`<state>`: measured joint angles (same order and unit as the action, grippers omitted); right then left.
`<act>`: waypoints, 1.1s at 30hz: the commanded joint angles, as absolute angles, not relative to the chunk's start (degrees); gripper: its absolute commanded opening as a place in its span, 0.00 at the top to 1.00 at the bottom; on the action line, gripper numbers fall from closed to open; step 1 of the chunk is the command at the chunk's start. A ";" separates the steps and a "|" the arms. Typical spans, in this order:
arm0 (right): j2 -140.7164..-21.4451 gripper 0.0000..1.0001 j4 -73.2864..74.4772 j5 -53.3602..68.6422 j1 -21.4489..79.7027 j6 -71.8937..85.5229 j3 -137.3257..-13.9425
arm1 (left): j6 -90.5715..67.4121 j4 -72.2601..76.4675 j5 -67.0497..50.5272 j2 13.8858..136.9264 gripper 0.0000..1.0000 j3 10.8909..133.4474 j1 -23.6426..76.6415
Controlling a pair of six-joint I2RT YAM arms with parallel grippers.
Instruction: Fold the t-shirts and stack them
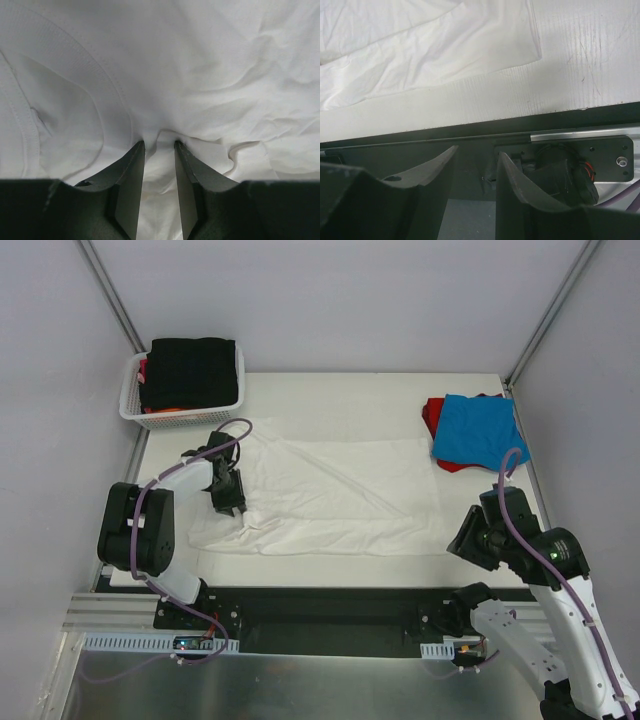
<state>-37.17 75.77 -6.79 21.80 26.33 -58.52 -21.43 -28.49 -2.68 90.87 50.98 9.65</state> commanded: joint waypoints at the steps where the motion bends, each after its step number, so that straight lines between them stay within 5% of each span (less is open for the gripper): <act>1: -37.00 0.59 82.97 -7.74 22.15 26.10 -60.38 | -21.62 -27.33 -5.10 92.20 0.70 51.86 9.58; 9: -37.27 0.59 82.00 -7.47 22.15 26.10 -59.33 | -21.36 -27.33 -3.43 89.30 0.99 51.24 9.58; 18: -37.44 0.59 80.68 -7.03 22.06 26.45 -58.54 | -22.50 -31.37 -0.79 84.12 0.78 51.15 9.58; 33: -37.00 0.59 80.77 -7.29 22.06 27.16 -58.89 | -21.97 -31.38 -1.40 87.71 0.79 50.62 9.58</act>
<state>-37.17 75.79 -6.68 21.82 26.55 -57.74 -21.80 -30.28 -2.04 86.43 50.59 9.67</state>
